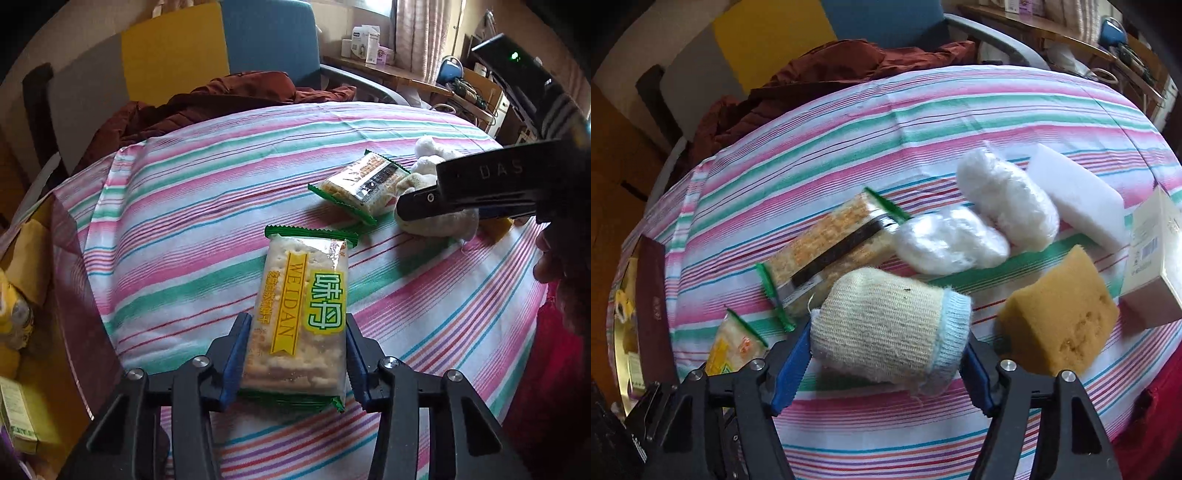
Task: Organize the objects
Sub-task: 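Carry the cracker packet and white glove into the gold tray and release both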
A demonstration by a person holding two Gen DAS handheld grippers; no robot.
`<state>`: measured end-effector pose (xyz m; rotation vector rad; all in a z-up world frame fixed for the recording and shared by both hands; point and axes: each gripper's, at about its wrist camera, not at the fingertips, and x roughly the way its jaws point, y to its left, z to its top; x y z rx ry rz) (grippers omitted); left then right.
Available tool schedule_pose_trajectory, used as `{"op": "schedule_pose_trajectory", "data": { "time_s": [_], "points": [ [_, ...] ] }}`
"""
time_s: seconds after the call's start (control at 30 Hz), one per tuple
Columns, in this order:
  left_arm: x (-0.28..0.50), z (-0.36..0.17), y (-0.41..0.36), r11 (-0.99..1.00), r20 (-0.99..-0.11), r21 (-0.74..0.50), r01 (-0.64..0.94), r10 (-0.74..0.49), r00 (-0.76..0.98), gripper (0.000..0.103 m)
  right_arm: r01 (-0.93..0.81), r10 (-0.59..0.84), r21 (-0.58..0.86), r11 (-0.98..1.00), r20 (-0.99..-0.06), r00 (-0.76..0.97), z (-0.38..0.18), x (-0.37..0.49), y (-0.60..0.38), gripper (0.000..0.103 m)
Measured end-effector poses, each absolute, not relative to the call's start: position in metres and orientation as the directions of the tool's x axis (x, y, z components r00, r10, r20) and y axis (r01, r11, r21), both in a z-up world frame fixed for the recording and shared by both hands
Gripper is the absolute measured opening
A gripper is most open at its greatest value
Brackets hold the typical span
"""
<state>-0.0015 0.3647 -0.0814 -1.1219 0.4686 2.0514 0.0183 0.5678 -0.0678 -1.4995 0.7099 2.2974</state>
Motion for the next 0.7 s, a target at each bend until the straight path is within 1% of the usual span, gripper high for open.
{"op": "schedule_pose_trajectory", "data": {
  "time_s": [0.17, 0.33, 0.5, 0.7],
  "points": [
    [0.003, -0.068, 0.348, -0.663, -0.826, -0.103, -0.742, 0.472, -0.307, 0.048, -0.438, -0.050, 0.251, -0.863, -0.906, -0.420, -0.066, 0.014, 0.554, 0.073],
    [0.016, -0.040, 0.325, -0.657, -0.792, -0.145, -0.740, 0.525, -0.311, 0.048, -0.353, -0.100, 0.293, -0.888, -0.874, -0.475, -0.052, 0.016, 0.539, 0.073],
    [0.024, -0.010, 0.298, -0.652, -0.750, -0.152, -0.743, 0.566, -0.343, 0.048, -0.305, -0.113, 0.298, -0.904, -0.857, -0.503, -0.042, 0.020, 0.526, 0.073],
    [0.011, 0.009, 0.245, -0.726, -0.724, -0.151, -0.671, 0.543, -0.425, 0.048, -0.251, -0.123, 0.293, -0.923, -0.840, -0.528, -0.034, 0.024, 0.509, 0.073]
  ]
}}
